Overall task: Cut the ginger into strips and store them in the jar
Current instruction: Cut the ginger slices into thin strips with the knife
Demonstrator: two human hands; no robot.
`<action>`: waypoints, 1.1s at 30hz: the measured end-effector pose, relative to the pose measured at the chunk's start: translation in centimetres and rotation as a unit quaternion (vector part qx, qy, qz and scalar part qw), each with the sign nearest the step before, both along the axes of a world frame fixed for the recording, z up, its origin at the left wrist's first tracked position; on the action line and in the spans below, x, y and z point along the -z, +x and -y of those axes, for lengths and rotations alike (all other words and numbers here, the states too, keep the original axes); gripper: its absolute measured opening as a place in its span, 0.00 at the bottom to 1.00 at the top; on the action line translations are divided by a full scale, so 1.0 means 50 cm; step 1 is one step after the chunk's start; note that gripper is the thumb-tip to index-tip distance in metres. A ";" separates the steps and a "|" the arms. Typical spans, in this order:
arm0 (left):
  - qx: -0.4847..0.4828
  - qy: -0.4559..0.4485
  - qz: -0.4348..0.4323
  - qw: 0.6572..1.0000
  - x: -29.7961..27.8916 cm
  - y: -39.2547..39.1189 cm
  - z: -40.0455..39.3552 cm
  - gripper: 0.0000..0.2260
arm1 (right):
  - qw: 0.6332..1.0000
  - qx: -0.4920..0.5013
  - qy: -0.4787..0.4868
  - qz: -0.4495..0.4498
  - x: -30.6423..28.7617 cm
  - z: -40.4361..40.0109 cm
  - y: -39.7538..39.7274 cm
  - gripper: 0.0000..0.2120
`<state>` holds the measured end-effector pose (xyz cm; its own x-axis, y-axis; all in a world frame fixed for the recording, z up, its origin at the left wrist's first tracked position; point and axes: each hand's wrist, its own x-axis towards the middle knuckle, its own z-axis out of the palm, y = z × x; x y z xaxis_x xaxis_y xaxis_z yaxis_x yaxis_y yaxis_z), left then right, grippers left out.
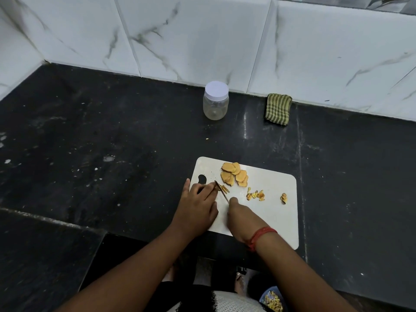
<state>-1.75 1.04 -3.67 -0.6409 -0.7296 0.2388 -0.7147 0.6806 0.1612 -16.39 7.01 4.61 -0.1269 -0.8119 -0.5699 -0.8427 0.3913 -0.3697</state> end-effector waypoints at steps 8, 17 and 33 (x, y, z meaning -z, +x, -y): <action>-0.001 0.007 0.000 1.000 -0.001 -0.002 0.000 0.20 | 1.000 -0.001 0.015 -0.012 0.011 0.016 0.001 0.17; -0.009 -0.004 0.010 1.000 -0.005 -0.009 0.000 0.18 | 1.000 -0.017 0.010 -0.011 0.008 0.002 -0.004 0.17; -0.019 -0.013 0.019 1.000 -0.011 -0.016 0.000 0.17 | 1.000 -0.013 0.010 0.007 0.007 -0.023 -0.011 0.15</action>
<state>-2.55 1.06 -3.12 -0.6224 -0.7470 0.2336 -0.7448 0.6570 0.1167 -16.97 8.15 4.28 -0.0977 -0.8029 -0.5880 -0.8470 0.3773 -0.3745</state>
